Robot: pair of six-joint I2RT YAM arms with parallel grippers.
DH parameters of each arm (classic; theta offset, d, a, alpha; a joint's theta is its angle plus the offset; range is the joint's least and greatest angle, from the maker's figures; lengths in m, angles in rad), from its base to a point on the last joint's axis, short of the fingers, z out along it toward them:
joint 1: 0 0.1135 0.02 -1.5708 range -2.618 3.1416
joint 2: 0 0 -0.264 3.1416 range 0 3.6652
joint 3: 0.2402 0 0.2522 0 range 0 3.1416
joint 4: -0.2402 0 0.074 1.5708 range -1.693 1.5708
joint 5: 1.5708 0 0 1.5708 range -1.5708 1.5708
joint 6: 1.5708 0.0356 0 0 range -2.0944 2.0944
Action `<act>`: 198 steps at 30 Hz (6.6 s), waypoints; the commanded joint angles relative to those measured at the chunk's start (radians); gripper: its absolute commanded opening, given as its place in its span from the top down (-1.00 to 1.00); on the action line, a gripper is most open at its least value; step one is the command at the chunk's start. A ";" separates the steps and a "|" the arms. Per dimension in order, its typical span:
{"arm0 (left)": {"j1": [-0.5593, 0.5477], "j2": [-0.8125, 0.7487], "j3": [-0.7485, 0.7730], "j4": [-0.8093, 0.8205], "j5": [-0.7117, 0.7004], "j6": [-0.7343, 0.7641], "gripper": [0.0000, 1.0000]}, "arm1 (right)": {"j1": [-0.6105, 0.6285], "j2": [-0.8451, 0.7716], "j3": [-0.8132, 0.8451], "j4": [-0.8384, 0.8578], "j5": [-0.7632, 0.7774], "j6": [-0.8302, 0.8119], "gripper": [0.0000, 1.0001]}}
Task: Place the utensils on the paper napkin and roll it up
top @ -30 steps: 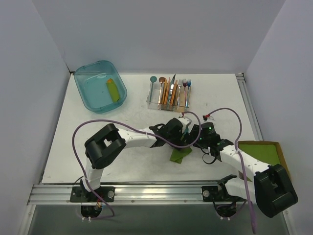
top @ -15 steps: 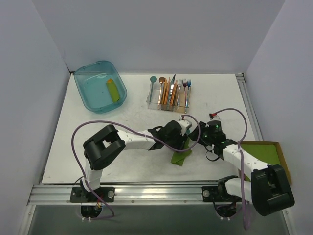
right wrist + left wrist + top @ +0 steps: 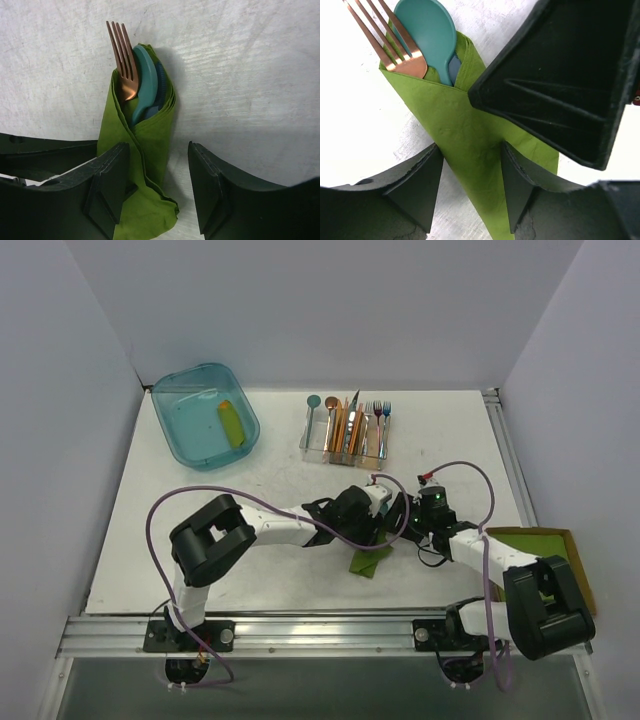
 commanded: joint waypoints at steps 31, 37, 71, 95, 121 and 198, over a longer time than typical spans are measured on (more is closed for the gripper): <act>0.000 -0.004 -0.054 -0.064 0.054 0.001 -0.10 | 0.186 0.108 0.047 -0.134 0.183 0.094 0.76; 0.018 -0.050 -0.049 -0.067 0.056 0.002 -0.29 | 0.187 0.105 0.047 -0.130 0.190 0.104 1.00; 0.170 -0.743 -0.514 0.101 -0.109 -0.131 -0.87 | 0.226 -0.101 -0.022 0.244 0.209 0.000 1.00; 0.220 -0.659 -0.534 0.247 0.164 -0.126 -0.88 | 0.230 -0.205 -0.108 0.370 0.144 -0.011 1.00; 0.271 -0.228 -0.523 0.980 0.494 -0.177 -0.92 | 0.244 -0.357 -0.183 0.494 0.022 0.012 1.00; 0.342 -0.051 -0.489 1.523 0.800 -0.521 -0.72 | 0.246 -0.349 -0.112 0.613 -0.115 0.147 1.00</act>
